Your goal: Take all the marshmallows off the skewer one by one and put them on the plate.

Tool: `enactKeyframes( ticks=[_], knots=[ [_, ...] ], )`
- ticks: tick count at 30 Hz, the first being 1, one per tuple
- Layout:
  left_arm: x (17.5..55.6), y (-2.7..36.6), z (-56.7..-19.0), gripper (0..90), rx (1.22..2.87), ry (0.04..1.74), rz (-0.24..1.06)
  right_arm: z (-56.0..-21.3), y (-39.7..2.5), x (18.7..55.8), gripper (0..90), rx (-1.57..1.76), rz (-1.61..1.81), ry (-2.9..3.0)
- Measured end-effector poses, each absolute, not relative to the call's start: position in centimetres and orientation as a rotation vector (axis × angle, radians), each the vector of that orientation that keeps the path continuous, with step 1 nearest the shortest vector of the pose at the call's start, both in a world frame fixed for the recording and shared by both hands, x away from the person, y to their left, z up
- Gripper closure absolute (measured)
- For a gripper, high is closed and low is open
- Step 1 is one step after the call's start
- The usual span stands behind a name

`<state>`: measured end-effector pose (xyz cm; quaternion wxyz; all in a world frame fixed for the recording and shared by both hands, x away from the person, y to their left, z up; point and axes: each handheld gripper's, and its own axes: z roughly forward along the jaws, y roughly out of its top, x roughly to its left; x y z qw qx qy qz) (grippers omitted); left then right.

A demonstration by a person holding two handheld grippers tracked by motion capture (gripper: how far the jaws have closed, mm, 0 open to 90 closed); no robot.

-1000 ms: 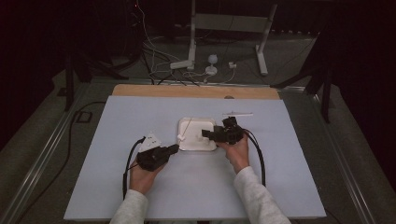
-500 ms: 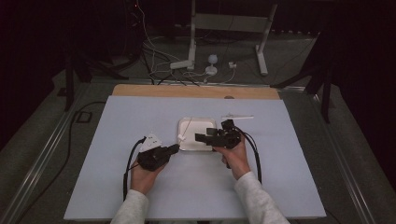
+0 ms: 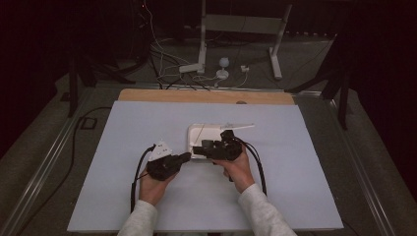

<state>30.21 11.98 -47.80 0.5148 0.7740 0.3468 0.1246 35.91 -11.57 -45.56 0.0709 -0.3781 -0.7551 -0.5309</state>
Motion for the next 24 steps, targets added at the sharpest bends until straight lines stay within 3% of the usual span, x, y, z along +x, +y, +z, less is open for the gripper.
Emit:
enactKeyframes(
  ticks=[5,9,24],
  knots=[
    [30.0,11.8,-47.6,90.0,1.84,0.803,0.311,-45.6,-10.9,36.0,57.9,-1.131,-1.575,-2.234],
    [30.0,11.8,-47.6,90.0,1.84,0.804,0.321,-45.7,-10.8,36.0,73.9,-1.112,-1.579,-2.184],
    [29.7,11.1,-48.0,90.0,1.889,0.753,0.343,-43.6,-14.0,36.6,80.6,-1.19,-1.714,-2.078]
  ],
)
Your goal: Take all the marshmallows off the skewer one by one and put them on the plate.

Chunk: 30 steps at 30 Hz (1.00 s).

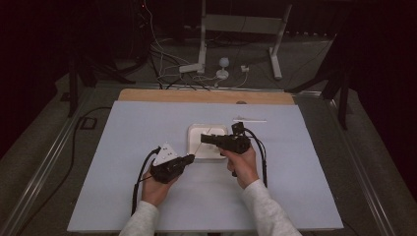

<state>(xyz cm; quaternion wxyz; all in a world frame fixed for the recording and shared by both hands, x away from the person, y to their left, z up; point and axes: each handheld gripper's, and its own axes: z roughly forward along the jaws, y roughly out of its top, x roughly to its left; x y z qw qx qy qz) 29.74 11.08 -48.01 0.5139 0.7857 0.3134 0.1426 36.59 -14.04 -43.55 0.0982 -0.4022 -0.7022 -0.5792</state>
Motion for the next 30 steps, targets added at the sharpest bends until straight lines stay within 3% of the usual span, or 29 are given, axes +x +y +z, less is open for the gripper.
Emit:
enactKeyframes(
  ticks=[17,22,30],
  knots=[
    [29.6,11.1,-48.4,90.0,1.928,0.739,0.355,-42.5,-14.5,36.6,80.6,-1.231,-1.754,-2.121],
    [29.7,11.0,-49.2,90.0,1.987,0.763,0.378,-41.2,-16.2,36.9,81.4,-1.272,-1.848,-2.058],
    [29.8,11.1,-48.9,90.0,1.951,0.791,0.368,-40.1,-17.9,36.9,80.6,-1.308,-1.86,-2.166]
  ],
)
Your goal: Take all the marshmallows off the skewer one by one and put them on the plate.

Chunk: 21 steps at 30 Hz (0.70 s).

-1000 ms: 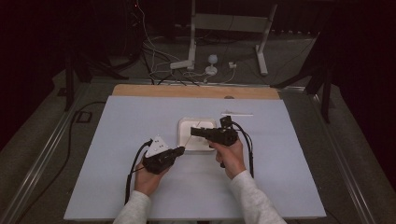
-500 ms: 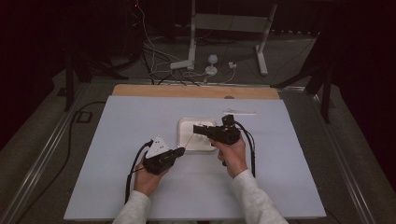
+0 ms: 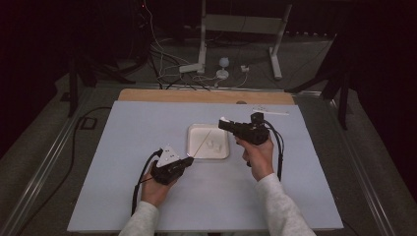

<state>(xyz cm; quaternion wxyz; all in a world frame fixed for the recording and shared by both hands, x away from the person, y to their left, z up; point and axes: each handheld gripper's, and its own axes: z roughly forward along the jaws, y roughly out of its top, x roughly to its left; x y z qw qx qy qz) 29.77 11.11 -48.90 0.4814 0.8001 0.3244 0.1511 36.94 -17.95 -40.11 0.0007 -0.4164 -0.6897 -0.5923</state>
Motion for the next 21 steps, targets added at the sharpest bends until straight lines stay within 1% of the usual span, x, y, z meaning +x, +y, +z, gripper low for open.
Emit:
enactKeyframes(
  ticks=[13,21],
  knots=[
    [30.0,11.8,-48.3,90.0,1.876,0.827,0.326,-43.1,-17.2,37.7,78.5,-1.424,-1.698,-2.331],
    [30.2,12.0,-48.0,90.0,1.84,0.85,0.308,-45.7,-16.3,38.1,77.6,-1.472,-1.537,-2.476]
  ],
)
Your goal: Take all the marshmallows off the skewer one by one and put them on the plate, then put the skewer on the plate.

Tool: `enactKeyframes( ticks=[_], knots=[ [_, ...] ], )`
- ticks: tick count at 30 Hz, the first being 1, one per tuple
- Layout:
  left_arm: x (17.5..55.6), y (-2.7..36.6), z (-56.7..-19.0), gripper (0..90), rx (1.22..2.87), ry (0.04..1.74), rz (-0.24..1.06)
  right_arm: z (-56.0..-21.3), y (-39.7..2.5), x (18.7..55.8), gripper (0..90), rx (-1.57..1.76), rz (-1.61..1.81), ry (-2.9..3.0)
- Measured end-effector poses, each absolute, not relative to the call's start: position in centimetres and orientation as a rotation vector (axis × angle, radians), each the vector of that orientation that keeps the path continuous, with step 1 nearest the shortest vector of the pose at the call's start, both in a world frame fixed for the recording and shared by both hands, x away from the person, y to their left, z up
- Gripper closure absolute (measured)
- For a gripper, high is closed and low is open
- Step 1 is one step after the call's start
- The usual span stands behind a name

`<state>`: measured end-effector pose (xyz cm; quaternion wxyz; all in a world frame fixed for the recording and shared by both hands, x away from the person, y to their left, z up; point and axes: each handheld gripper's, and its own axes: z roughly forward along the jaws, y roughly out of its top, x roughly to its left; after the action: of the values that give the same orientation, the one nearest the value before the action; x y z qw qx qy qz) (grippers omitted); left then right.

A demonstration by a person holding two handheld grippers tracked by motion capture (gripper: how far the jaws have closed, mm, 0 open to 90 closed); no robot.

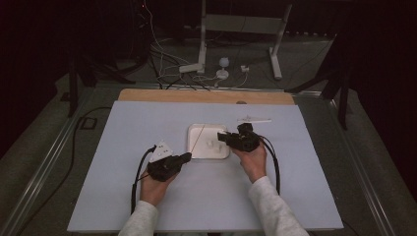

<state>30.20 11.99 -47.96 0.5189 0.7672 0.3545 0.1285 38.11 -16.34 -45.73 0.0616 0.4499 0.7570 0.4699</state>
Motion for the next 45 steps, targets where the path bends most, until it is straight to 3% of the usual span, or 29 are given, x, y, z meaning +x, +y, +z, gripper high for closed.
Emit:
enactKeyframes(
  ticks=[6,13,23,45],
  knots=[
    [30.4,11.9,-47.5,90.0,1.83,0.865,0.308,-48.0,-16.3,38.5,75.1,1.41,1.336,2.322],
    [30.8,11.6,-47.1,90.0,1.826,0.878,0.298,-48.5,-16.3,38.7,44.5,1.451,1.268,2.322],
    [32.3,10.7,-46.2,90.0,1.799,0.926,0.294,-47.5,-16.9,37.7,22.8,1.408,1.291,2.274],
    [35.3,9.3,-47.8,90.0,1.774,1.087,0.241,-46.1,-20.4,33.7,8.2,1.229,1.433,2.267]
  ],
)
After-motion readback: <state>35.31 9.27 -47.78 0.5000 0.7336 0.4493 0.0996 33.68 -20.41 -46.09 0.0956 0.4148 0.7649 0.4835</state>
